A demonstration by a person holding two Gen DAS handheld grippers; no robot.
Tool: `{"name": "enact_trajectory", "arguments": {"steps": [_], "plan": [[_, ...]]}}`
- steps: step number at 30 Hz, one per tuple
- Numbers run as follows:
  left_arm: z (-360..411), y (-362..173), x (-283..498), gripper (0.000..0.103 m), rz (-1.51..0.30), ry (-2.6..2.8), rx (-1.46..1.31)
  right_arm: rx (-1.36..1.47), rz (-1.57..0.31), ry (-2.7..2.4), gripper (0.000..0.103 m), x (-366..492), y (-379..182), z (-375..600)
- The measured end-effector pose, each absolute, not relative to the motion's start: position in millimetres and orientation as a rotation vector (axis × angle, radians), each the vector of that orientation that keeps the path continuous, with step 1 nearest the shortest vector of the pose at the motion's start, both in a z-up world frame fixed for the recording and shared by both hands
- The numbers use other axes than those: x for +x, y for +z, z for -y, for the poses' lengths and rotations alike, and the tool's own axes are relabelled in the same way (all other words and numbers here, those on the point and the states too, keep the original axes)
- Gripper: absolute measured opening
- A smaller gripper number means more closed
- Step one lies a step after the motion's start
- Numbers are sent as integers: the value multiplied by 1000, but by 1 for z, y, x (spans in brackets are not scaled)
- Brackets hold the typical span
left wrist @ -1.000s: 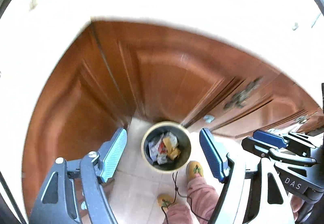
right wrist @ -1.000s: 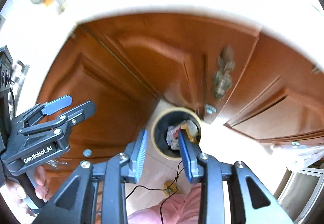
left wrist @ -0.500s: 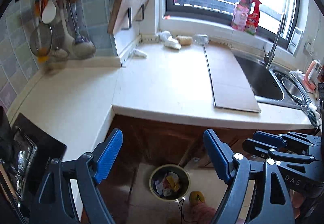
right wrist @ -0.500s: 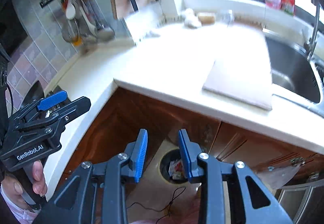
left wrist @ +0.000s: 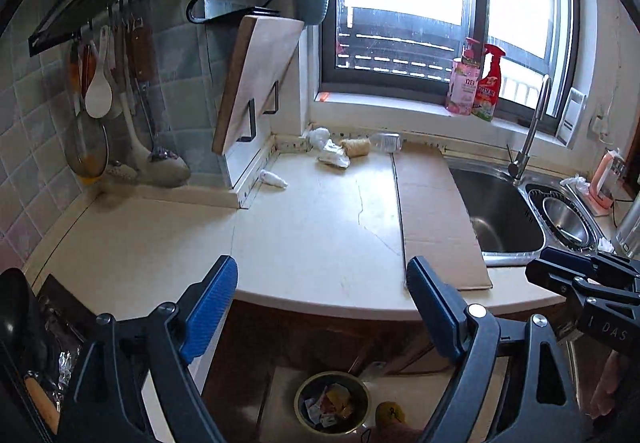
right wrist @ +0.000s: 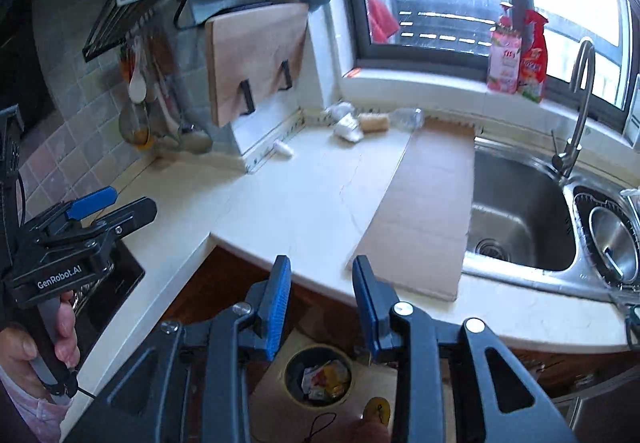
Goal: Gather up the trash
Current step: 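Raise both tools back up to the counter trash, then grasp the crumpled white paper with the left tool while the right tool grasps the clear plastic bottle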
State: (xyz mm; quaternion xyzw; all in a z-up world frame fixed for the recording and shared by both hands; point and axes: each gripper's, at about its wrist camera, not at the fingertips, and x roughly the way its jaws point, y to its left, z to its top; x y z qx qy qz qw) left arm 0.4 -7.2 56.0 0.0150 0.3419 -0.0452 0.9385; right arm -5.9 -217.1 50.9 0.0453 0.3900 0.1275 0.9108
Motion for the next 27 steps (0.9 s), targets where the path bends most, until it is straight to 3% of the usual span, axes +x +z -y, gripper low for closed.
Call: {"name": "enact_trajectory", "arguments": {"steps": [5, 9, 17, 27], "plan": [[22, 69, 35, 86, -679, -74, 51, 64, -753, 238, 35, 31, 71, 241], [41, 75, 80, 87, -662, -49, 89, 75, -734, 259, 45, 82, 80, 265], [84, 75, 217, 88, -704, -3, 131, 53, -751, 293, 45, 215, 83, 311], [99, 13, 407, 88, -902, 63, 95, 80, -917, 378, 45, 420, 33, 350]]}}
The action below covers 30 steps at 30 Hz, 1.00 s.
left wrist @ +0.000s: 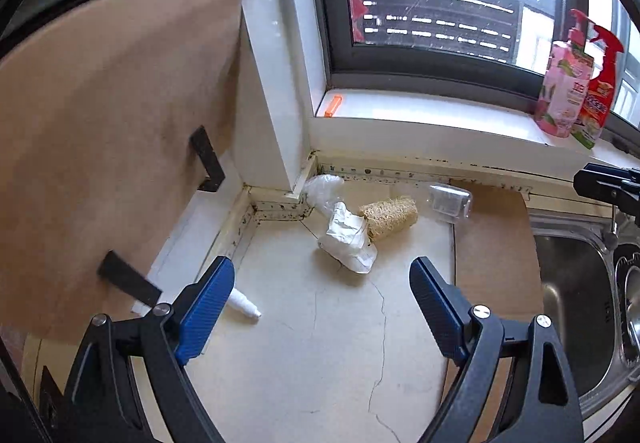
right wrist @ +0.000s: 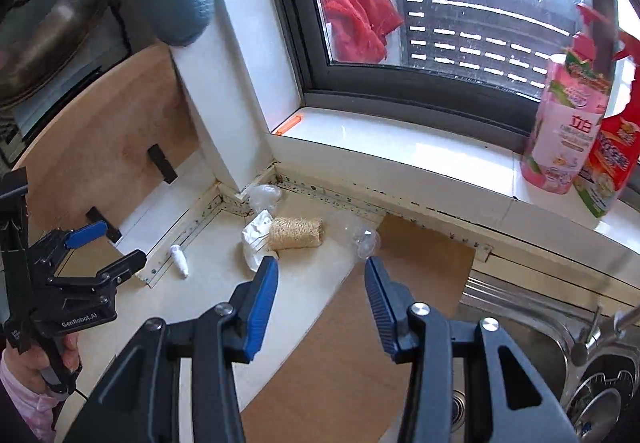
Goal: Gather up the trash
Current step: 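Grasp the crumpled white paper with the left tool while the right tool grasps the clear plastic bottle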
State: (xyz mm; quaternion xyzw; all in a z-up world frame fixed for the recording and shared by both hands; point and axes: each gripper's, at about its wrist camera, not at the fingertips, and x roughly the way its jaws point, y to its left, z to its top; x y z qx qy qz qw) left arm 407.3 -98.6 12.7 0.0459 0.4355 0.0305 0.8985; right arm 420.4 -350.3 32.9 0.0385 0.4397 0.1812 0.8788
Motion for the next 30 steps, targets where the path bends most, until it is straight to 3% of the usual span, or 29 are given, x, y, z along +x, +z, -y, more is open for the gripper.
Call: {"name": "enact_trajectory", "arguments": {"steps": [11, 16, 30], "plan": [[72, -87, 544, 85, -1140, 78, -42, 156, -1175, 434, 45, 562, -78, 335], [55, -121, 565, 78, -1224, 89, -118, 111, -1247, 451, 45, 584, -117, 318], [61, -171, 577, 77, -1322, 38, -170, 92, -1291, 532, 52, 589, -153, 293]]}}
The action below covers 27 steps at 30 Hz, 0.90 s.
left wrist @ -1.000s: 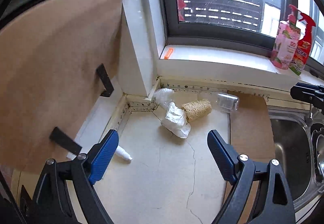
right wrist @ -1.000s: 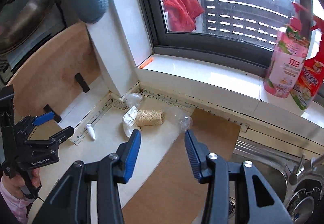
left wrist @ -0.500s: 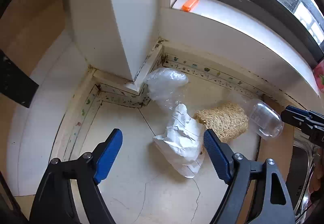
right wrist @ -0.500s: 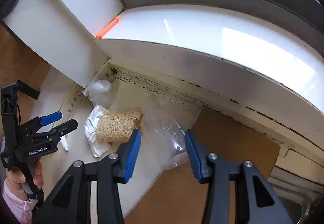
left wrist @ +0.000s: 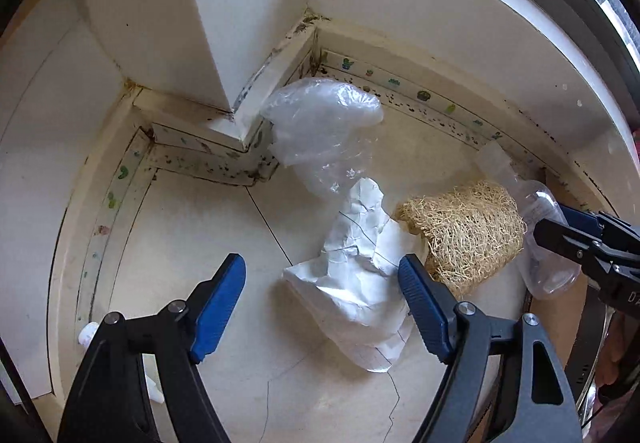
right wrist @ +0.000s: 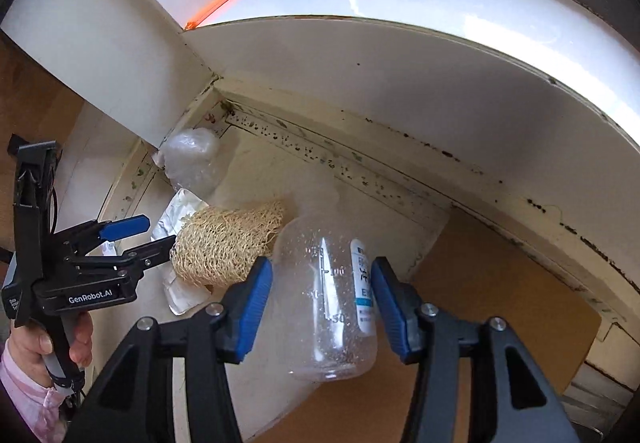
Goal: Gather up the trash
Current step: 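Grasp the crumpled white paper with the left tool while the right tool grasps the clear plastic bottle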
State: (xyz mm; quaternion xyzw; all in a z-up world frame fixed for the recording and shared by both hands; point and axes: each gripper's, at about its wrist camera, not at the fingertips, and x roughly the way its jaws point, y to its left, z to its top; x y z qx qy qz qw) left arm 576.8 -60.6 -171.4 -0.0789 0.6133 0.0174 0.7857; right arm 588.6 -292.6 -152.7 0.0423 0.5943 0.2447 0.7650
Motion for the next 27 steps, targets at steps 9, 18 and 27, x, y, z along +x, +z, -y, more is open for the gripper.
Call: {"name": "enact_trajectory", "arguments": {"steps": [9, 18, 27], "plan": [[71, -184, 579, 77, -1341, 18, -202, 116, -1309, 529, 53, 586, -154, 290], [64, -194, 567, 54, -1332, 29, -328, 114, -1303, 516, 51, 571, -152, 289], [68, -184, 550, 49, -1298, 44, -315, 142, -1277, 511, 50, 554, -140, 294]]}}
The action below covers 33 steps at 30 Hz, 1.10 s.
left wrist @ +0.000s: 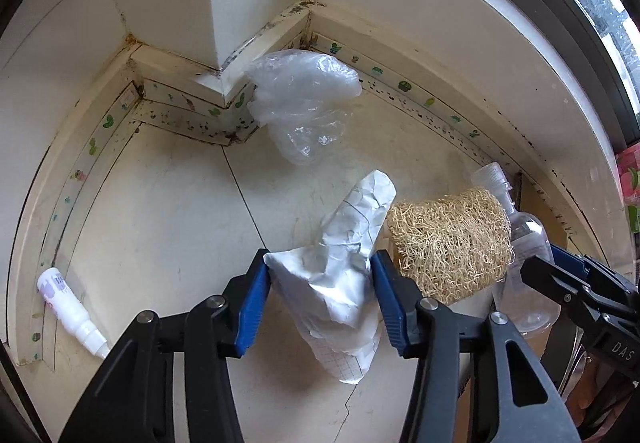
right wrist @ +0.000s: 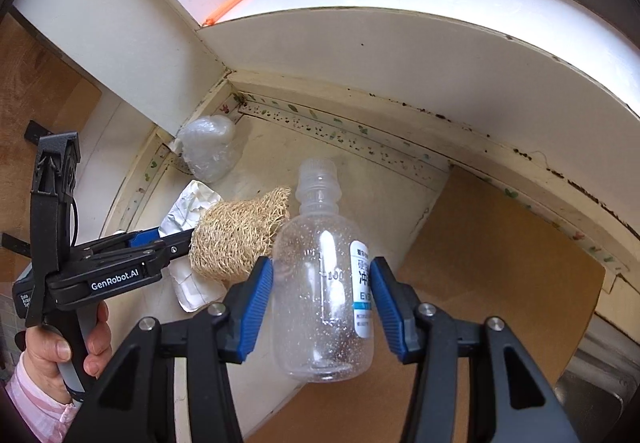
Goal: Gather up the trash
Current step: 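Grasp the crumpled white paper with the left tool while the right tool grasps the clear plastic bottle, then lift the white paper and clear bottle off the counter with both tools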
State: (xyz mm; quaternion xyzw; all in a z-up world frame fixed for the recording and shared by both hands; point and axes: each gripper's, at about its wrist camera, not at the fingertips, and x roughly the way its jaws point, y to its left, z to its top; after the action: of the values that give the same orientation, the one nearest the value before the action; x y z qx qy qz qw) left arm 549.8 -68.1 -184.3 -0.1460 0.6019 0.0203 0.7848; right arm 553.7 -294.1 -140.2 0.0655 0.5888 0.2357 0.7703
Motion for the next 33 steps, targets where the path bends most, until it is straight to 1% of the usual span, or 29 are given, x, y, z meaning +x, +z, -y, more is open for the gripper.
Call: {"name": "enact_trajectory", "arguments": {"steps": [9, 17, 23, 33], "plan": [[47, -161, 516, 49, -1302, 105, -243, 178, -1251, 497, 50, 524, -115, 298], [45, -126, 440, 49, -1271, 35, -176, 188, -1236, 511, 50, 464, -91, 290], [47, -83, 368, 49, -1228, -54, -162, 203, -1208, 511, 50, 387, -57, 279], [38, -16, 231, 49, -1157, -181, -138, 197, -1132, 503, 50, 232, 8, 252]]}}
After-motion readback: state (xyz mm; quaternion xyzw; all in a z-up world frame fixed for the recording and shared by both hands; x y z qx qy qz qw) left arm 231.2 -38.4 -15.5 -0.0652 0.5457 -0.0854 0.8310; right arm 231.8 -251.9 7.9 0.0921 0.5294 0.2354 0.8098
